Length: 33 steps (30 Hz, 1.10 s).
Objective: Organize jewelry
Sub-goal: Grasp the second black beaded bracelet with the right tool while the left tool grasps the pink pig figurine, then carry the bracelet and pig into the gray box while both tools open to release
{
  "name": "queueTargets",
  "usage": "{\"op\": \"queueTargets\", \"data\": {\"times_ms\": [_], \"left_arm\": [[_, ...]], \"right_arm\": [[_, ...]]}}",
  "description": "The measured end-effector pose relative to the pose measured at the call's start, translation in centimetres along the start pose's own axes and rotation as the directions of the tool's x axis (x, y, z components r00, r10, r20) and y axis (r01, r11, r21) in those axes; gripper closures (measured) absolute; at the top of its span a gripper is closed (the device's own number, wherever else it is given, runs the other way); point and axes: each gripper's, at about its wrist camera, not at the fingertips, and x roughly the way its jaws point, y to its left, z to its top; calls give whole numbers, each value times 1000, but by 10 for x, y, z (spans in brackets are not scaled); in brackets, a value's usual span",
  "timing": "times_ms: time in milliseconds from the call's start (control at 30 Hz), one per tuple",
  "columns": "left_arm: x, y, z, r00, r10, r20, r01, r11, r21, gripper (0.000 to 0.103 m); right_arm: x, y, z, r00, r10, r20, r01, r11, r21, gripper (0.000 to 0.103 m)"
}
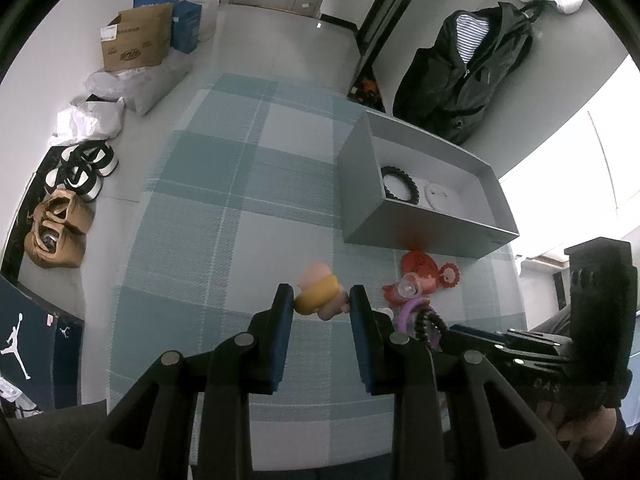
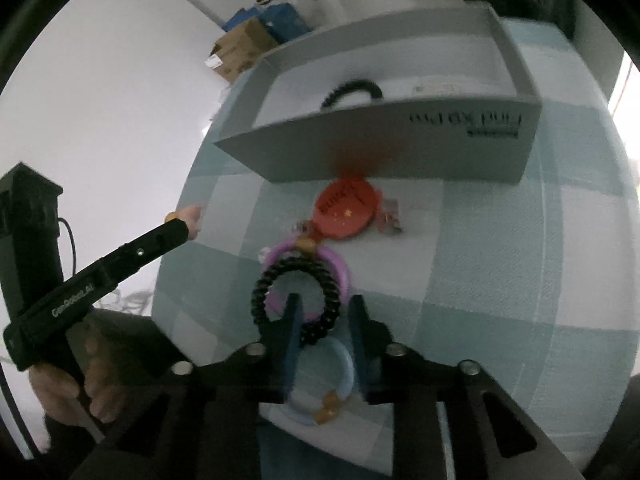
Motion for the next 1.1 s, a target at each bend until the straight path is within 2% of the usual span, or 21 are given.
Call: {"op": "queueTargets", "data": {"times_ms": [100, 300, 633, 833, 1100], "left_arm": [[0, 0, 1, 1000, -3, 1, 3, 1000, -1, 80], [1, -1, 1, 1000, -1, -2, 1, 1000, -3, 80], [-1, -2, 1, 1000, -2, 16, 2, 1000, -15, 80], [-9, -9, 5, 997, -29, 67, 29, 1000, -7, 80], [-14, -27, 21, 995, -67, 73, 67, 998, 2, 80]], "right_arm": [[0, -1, 0, 1000, 8, -2, -8, 1000, 3, 95], [-6, 1, -2, 1000, 22, 7, -22, 1000, -15, 95], [-27, 9, 1, 992, 65, 105, -60, 997, -49, 95], [-50, 11, 8, 974, 103, 202, -94, 994, -55, 95], [-68, 12, 27, 949, 140, 283, -132, 990, -49, 95]]}}
